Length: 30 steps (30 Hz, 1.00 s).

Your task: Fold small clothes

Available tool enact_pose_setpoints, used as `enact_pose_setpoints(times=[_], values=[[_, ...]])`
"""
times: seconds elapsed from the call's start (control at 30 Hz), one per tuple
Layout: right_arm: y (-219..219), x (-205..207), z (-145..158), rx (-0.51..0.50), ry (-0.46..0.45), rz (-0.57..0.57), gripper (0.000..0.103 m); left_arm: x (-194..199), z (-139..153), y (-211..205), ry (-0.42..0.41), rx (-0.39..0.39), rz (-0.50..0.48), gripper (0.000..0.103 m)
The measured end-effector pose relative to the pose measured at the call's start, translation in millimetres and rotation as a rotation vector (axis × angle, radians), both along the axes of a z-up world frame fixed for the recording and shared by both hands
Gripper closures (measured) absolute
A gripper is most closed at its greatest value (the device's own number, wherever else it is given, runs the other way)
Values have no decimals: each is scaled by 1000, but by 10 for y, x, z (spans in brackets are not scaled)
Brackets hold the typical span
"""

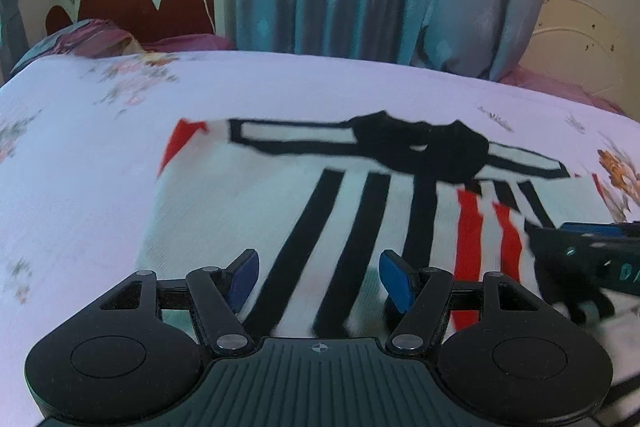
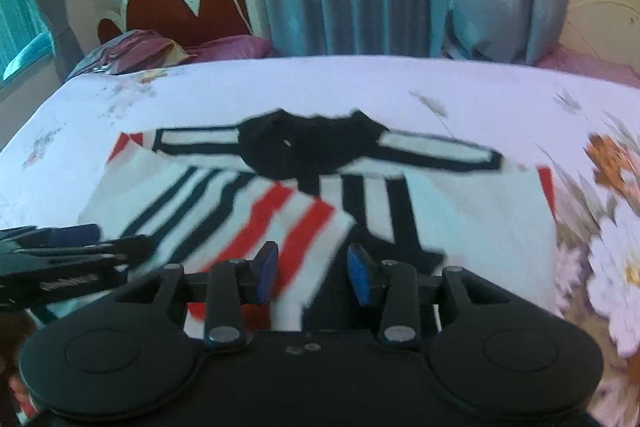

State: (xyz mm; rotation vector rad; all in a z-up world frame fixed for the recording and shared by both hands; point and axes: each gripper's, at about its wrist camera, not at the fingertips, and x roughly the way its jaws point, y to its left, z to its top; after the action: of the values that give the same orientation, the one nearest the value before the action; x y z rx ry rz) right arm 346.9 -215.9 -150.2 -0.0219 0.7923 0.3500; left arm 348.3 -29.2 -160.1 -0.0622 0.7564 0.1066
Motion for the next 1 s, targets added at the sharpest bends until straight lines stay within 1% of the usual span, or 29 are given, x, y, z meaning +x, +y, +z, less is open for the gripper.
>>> enact_pose_setpoints(times=[0.13,0.23,0.27,0.37,0.47,0.53,0.6,0.63,0.67,0.7,0.73,0.83,0.9,1.0], values=[[105,198,-76,-12,9,13,67,233,-92,-63,24,0,20,37],[117,294,-199,-36,24,9,67,322,-203,-57,33,24,28,37],[110,308,-237,-42,29,9,68,339,-231,-51,31,30,23,35],[76,307,-330,-80,16,28,68,343,-248,-9,36,27,14,32],[-36,279,-319,-93,5,25,69,317,-246,59,40,31,3,32],[-137,276,-327,-91,7,19,70,291,-244,118,42,28,8,32],[-177,259,-321,-110,0,18,70,270,-210,155,51,31,25,32],[-185,249,-303,-117,2,14,70,248,-173,172,57,30,46,32],[-207,220,-249,-106,4,1,69,190,-114,190,52,16,63,32],[-232,190,-194,-78,1,-2,69,113,-57,202,38,-3,59,32],[-258,135,-122,-43,-6,3,69,31,-13,193,26,-10,49,32],[-236,-37,4,4,-14,31,67,-246,66,87,13,11,-10,32],[-174,-120,2,19,3,50,67,-379,60,22,31,-5,-33,32],[-64,-230,-54,36,31,62,68,-481,4,-63,58,-27,-45,32]])
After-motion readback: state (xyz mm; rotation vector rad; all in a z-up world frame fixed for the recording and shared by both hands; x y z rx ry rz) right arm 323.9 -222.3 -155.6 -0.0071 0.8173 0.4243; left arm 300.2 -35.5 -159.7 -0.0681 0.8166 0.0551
